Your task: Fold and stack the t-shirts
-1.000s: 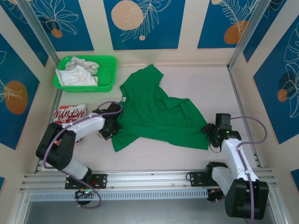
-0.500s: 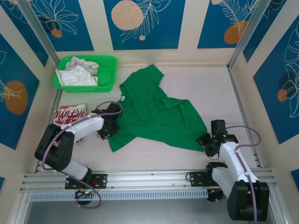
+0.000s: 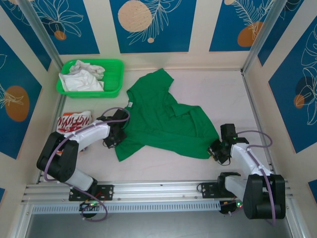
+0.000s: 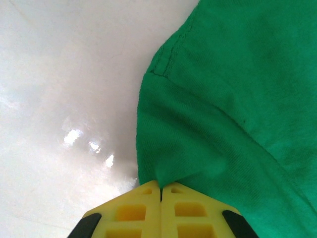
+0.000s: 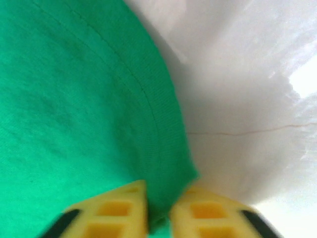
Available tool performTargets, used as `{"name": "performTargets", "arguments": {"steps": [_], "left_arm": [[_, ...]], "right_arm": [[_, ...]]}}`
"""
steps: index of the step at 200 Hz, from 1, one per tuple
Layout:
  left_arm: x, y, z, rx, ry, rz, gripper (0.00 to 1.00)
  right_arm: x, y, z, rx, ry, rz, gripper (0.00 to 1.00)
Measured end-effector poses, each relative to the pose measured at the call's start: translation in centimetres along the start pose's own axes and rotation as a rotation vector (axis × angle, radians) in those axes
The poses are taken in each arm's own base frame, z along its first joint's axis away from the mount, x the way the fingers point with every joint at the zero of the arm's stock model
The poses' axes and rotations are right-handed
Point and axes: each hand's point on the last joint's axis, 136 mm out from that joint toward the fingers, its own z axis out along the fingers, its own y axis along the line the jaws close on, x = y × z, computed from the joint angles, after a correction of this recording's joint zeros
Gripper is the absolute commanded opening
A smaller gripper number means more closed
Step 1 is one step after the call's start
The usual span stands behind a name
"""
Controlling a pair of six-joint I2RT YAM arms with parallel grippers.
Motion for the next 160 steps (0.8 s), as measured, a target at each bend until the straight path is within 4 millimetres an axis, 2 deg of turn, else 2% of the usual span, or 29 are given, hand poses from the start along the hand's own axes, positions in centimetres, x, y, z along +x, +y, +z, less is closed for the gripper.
{"name": "performTargets", "arguments": {"steps": [4,32,51,67,85,105,134,160], "left_arm": [[0.0,0.0,0.0,0.000,0.000,0.000,0.00],[-0.2,-0.1,-0.4,0.015,-0.013,-0.003,0.00],[-0.6,-0.2,-1.1,0.033,-0.033,-0.008,0.00],[-1.1,-0.3,-1.9,0.053,-0.062,-0.007,0.00],[-2.3,-0.6,-3.4,0.080,-0.117,0.004,0.00],[-4.7,-1.7,-6.6,0.131,-0.219,0.025,0.00],[-8.5,-3.2,-13.1,0.237,-0.404,0.068,0.00],[-9.9,-3.2,-17.7,0.319,-0.529,0.142,0.00]], "right_arm": [[0.0,0.0,0.0,0.000,0.000,0.008,0.00],[-0.3,0.1,-0.2,0.000,-0.016,-0.004,0.00],[-0.7,0.2,-1.1,-0.020,-0.062,-0.012,0.00],[-1.7,1.3,-3.1,-0.080,-0.147,-0.046,0.00],[-3.3,3.3,-6.4,-0.170,-0.276,-0.114,0.00],[-4.8,5.8,-10.8,-0.261,-0.407,-0.201,0.00],[-6.0,8.8,-16.9,-0.352,-0.553,-0.310,0.00],[-6.3,10.4,-21.5,-0.411,-0.652,-0.377,0.00]]}}
